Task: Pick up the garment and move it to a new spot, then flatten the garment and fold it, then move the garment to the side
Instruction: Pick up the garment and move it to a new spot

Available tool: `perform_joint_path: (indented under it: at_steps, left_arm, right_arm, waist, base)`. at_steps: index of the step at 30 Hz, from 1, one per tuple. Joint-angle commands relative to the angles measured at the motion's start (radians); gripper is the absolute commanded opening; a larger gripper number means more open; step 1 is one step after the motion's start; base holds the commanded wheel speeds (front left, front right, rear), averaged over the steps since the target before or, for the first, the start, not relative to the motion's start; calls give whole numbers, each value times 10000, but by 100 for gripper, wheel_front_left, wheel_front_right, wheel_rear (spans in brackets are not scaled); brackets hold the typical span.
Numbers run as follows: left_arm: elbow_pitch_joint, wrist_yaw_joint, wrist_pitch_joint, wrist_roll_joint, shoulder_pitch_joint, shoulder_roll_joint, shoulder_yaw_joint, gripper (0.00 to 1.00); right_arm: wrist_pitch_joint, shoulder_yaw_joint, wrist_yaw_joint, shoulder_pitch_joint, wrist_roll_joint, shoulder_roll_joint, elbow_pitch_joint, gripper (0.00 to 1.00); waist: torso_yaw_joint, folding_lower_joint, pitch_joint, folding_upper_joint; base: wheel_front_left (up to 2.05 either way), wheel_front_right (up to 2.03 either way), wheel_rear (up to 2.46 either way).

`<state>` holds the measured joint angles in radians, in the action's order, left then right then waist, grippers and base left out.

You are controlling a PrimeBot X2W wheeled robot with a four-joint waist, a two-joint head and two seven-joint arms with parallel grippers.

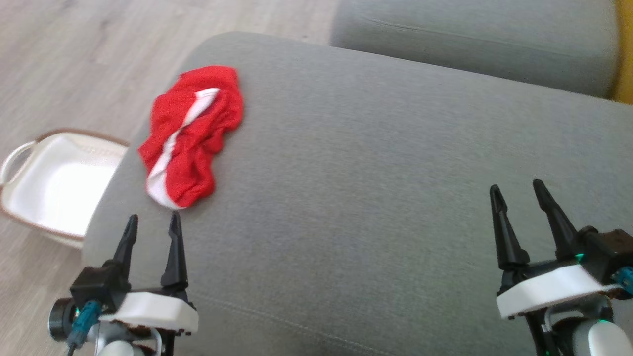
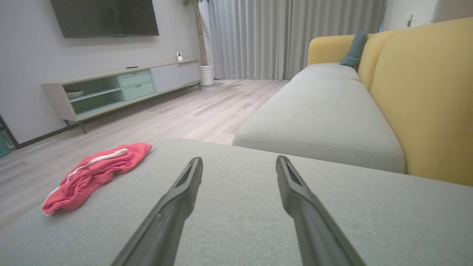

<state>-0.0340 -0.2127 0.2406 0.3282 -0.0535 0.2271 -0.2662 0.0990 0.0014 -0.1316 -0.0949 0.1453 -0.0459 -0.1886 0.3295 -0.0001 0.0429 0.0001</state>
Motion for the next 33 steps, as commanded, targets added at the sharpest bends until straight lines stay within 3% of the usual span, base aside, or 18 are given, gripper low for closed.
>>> perform_joint_path:
  at_steps: [1,11,21,27,33]
  left_arm:
    - [366,-81,124,73,450,141,479,100]
    - [409,-107,151,111,442,157,509,100]
    - [344,-89,184,184,682,22,588,100]
    - [-123,136,203,381,1643,-271,786,100]
    - [-1139,706,209,572,3446,-564,1161,100]
  right_arm:
    - [60,332,9,295,-102,-49,-467,100]
    - [136,454,9,338,-135,-59,-524,100]
    - [290,513,9,462,-158,-108,-659,100]
    - [667,523,9,830,-284,-321,-1102,100]
    - [1051,457,9,1325,-455,-579,-1549,100]
  waist:
    - [517,1,-61,-1]
    - [901,1,-9,-1]
    - [803,1,325,-1]
    - [491,1,1298,-1]
    - [36,1,2655,-1]
  base:
    - [0,0,0]
    - [0,0,0]
    - [0,0,0]
    - [0,0,0]
    - [0,0,0]
